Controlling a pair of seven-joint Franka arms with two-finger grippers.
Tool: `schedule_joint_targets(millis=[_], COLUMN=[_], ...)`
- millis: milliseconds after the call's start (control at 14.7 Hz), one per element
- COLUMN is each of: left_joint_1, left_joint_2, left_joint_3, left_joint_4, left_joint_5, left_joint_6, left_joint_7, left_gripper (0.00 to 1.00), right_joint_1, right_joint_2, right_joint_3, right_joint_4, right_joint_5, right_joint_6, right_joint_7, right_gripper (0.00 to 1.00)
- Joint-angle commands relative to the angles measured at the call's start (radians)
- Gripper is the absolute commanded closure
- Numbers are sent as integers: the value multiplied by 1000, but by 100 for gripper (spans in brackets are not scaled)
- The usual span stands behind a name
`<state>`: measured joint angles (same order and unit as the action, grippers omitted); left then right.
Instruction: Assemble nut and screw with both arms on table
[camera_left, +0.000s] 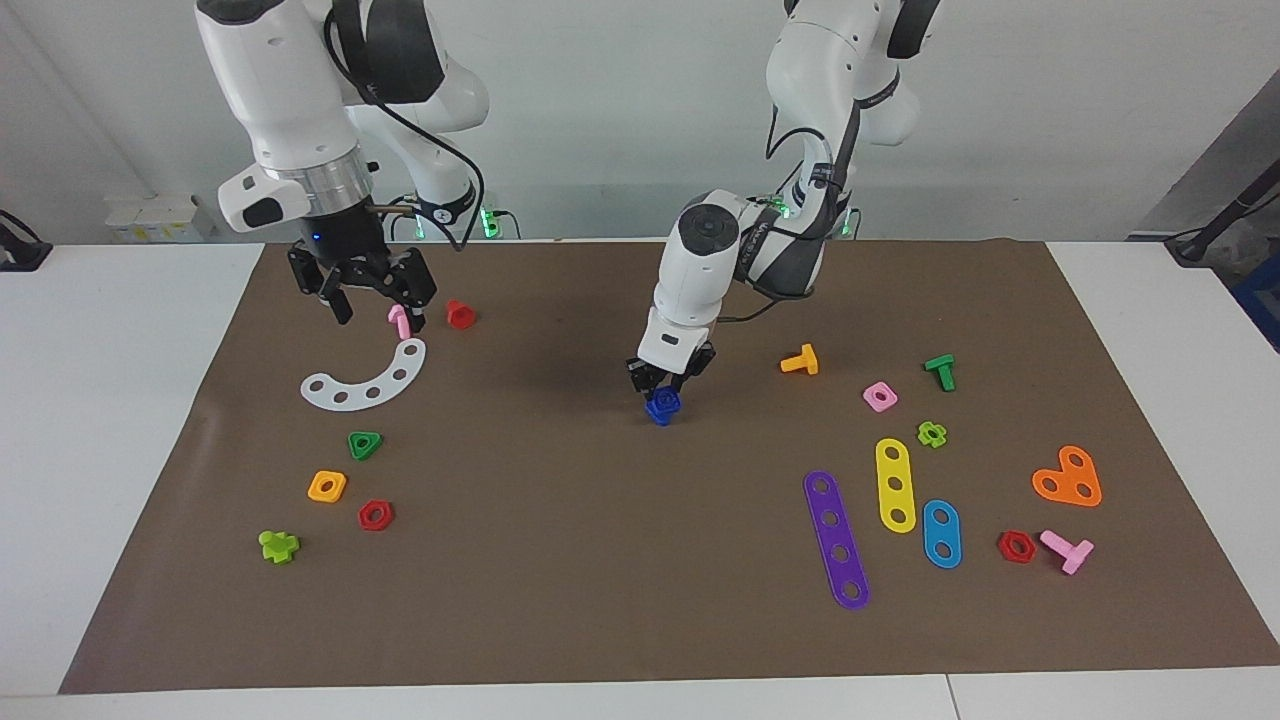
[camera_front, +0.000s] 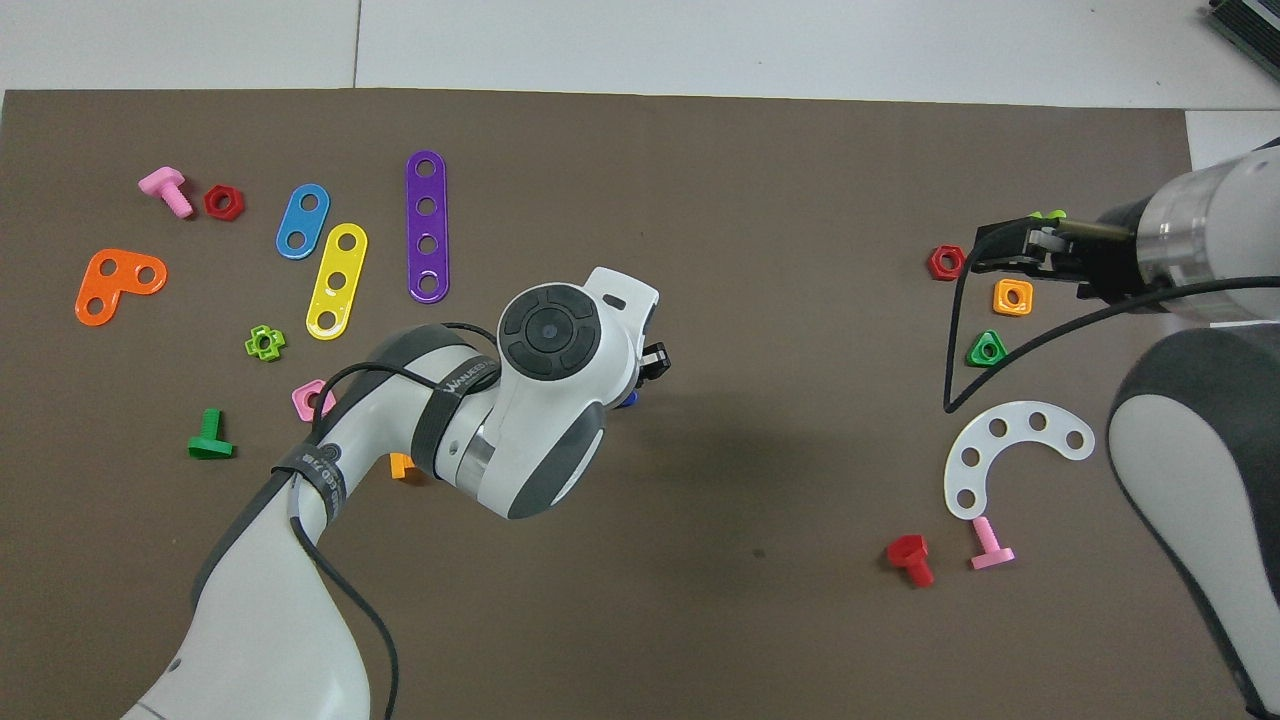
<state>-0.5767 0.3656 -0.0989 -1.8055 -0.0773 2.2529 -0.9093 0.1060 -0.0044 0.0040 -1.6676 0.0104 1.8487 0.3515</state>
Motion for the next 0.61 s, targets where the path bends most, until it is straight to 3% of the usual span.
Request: schedule_joint_targets(millis=[0, 545], left_joint_1=[-12, -20], left_joint_2=[30, 35], left_joint_3=[16, 18], left_joint_4=[12, -11], left_joint_5=[-13, -7], left_joint_6=[25, 11], left_joint_7=[-8, -8], left_gripper=[100, 100], right_joint_1=[-42, -65], right_joint_2=[21, -26], right_joint_3=[8, 8], right_joint_4=[65, 5], right_joint_5=[5, 5], right_joint_6=[-54, -95], right_joint_7=[-63, -89], right_gripper=[0, 0])
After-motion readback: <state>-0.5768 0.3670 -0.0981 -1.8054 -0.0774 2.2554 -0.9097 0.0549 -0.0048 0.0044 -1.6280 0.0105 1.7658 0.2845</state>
